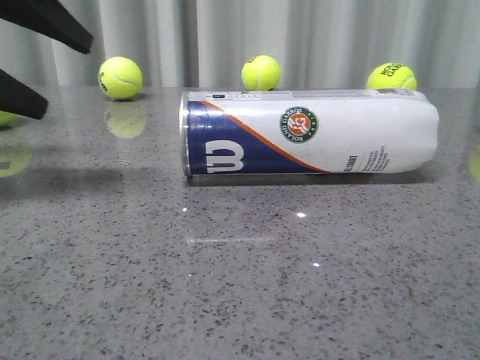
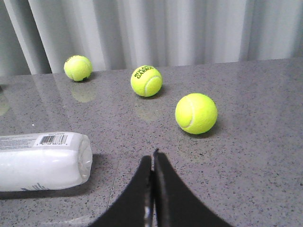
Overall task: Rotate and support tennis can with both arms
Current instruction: 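Grasp the can's open end with the left gripper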
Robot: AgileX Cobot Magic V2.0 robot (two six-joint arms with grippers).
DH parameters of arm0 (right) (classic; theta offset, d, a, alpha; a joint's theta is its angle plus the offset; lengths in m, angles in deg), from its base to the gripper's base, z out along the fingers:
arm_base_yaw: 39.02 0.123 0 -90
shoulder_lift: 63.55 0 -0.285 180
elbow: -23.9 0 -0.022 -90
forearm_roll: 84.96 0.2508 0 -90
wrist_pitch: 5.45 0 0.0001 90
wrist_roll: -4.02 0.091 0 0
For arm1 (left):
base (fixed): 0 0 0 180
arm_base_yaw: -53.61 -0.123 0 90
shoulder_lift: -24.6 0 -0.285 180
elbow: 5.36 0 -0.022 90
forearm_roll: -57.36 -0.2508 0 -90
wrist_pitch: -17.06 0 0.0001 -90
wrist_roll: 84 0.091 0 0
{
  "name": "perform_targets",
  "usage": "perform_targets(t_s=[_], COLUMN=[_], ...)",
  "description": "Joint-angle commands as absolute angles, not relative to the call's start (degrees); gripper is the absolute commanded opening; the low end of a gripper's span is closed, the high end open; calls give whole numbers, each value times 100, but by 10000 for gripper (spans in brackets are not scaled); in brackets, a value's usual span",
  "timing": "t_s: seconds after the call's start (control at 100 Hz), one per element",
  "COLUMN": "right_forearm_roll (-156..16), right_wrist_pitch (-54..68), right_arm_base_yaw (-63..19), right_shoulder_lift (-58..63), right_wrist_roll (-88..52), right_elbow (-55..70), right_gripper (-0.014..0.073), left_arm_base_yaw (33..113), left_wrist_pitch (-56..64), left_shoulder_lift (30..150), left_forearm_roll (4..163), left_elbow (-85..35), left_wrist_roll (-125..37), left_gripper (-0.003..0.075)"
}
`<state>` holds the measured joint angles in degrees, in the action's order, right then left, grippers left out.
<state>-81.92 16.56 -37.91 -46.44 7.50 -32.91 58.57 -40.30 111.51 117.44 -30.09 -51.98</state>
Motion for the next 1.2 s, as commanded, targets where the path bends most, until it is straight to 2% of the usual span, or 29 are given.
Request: perform_targets(t_s=[0.0, 0.26, 0.78, 0.88, 0.95, 1.19], right_forearm_roll=[-8178, -8173, -8173, -8173, -8173, -8173], right_wrist_pitch=[1227, 1227, 1227, 1227, 1227, 1227], right_arm_base_yaw=[-3819, -3819, -3819, -3819, -3819, -3819], right_shoulder_lift=[-4589, -4589, -4589, -4589, -4589, -4589], right_wrist_roll=[713, 713, 713, 713, 713, 713], right_elbow=[-3156, -3156, -3156, -3156, -3156, -3156], right_gripper=[-66, -66, -66, -66, -66, -66], left_arm_base_yaw=[6108, 6733, 7595, 7595, 7595, 7595], left_wrist_pitch=[-4112, -3736, -3863, -3879, -3900, -3915], left_shoulder_lift=[11264, 11885, 13017, 13034, 13034, 13034], left_forearm_roll=[12443, 12862, 13508, 13570, 13608, 13619], left_elbow=[-2829, -2504, -1407, -1407, -1407, -1407], left_wrist_roll=[-4944, -4683, -4683, -4683, -4683, -4683], left_gripper=[511, 512, 501, 434, 360, 17])
